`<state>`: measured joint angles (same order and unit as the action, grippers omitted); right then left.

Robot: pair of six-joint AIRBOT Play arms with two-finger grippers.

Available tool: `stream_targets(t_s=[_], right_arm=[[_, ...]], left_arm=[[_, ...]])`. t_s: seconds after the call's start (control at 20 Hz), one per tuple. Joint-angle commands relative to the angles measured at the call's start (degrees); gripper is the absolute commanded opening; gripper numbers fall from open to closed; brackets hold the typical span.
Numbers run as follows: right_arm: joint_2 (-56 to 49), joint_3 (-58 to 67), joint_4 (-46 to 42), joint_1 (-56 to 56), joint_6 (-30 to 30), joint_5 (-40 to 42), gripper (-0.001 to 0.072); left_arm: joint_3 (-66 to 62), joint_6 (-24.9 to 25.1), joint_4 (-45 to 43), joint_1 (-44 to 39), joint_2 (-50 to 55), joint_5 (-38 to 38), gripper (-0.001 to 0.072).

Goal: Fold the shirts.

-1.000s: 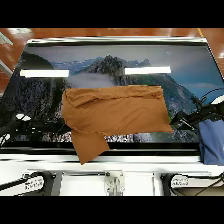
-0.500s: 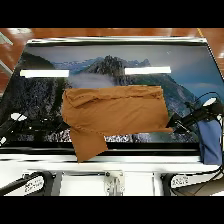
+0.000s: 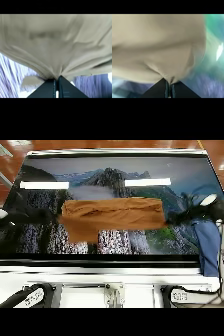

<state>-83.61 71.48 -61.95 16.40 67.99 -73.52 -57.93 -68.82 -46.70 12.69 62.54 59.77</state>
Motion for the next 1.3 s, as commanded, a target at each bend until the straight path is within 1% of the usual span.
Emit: stream_targets(t_s=[0.0,0.1,0.15,0.25,0.35,0.45,0.5,0.55,0.65,0.8,0.95,1.05,1.15,1.2,1.25], right_arm=[[14.69,12.66,5.40,-0.50,-4.63,5.38,0.0067],[23.71,20.09,4.31,-0.50,-4.66,12.48,0.0067],[28.37,22.56,3.10,-0.50,-4.63,17.75,0.0067],[36.04,26.10,0.42,-0.50,-3.72,22.64,0.0067],[42.47,27.98,-0.76,-0.50,-2.05,22.27,0.0067],[48.19,28.09,-2.45,-0.50,-0.81,20.52,0.0067],[50.66,28.09,-4.52,-0.50,-0.20,19.41,0.0067],[52.61,28.09,-6.84,-0.50,0.85,18.34,0.0067],[55.15,28.09,-11.54,-0.50,3.21,15.34,0.0068],[55.19,28.06,-16.17,-0.50,3.82,9.64,0.0068],[51.43,28.06,-16.68,-0.50,3.96,1.86,0.0068],[46.31,27.91,-16.90,-0.50,3.96,-7.69,0.0068],[40.35,26.10,-17.99,-0.52,4.42,-17.75,0.0068],[37.22,23.74,-18.12,-0.52,5.88,-20.33,0.0068],[34.47,20.35,-18.08,-0.52,7.23,-20.61,0.0068]], left_arm=[[-23.30,-0.39,-3.34,0.04,-4.94,-0.85,0.0040],[-38.42,-0.39,-3.32,0.04,-7.02,-1.11,0.0040],[-45.05,-0.39,-3.37,0.04,-7.89,-1.60,0.0041],[-54.53,-0.90,-3.48,0.04,-9.77,-2.34,0.0041],[-59.47,-4.15,-3.50,0.04,-12.61,-2.34,0.0041],[-59.82,-4.96,-4.37,0.04,-16.74,-1.88,0.0040],[-59.82,-6.93,-6.78,0.04,-18.71,-1.05,0.0040],[-59.82,-10.10,-10.32,0.04,-20.63,0.57,0.0040],[-59.78,-15.10,-16.57,0.04,-23.39,4.96,0.0040],[-59.74,-15.45,-20.17,0.04,-24.76,11.63,0.0041],[-55.63,-15.34,-21.53,0.04,-24.50,16.00,0.0041],[-49.20,-15.26,-21.99,0.04,-24.50,17.70,0.0041],[-40.19,-15.28,-22.36,0.04,-24.46,17.90,0.0041],[-34.60,-15.30,-22.36,0.04,-24.17,17.97,0.0041],[-29.00,-15.32,-22.34,0.04,-23.69,17.92,0.0041]])
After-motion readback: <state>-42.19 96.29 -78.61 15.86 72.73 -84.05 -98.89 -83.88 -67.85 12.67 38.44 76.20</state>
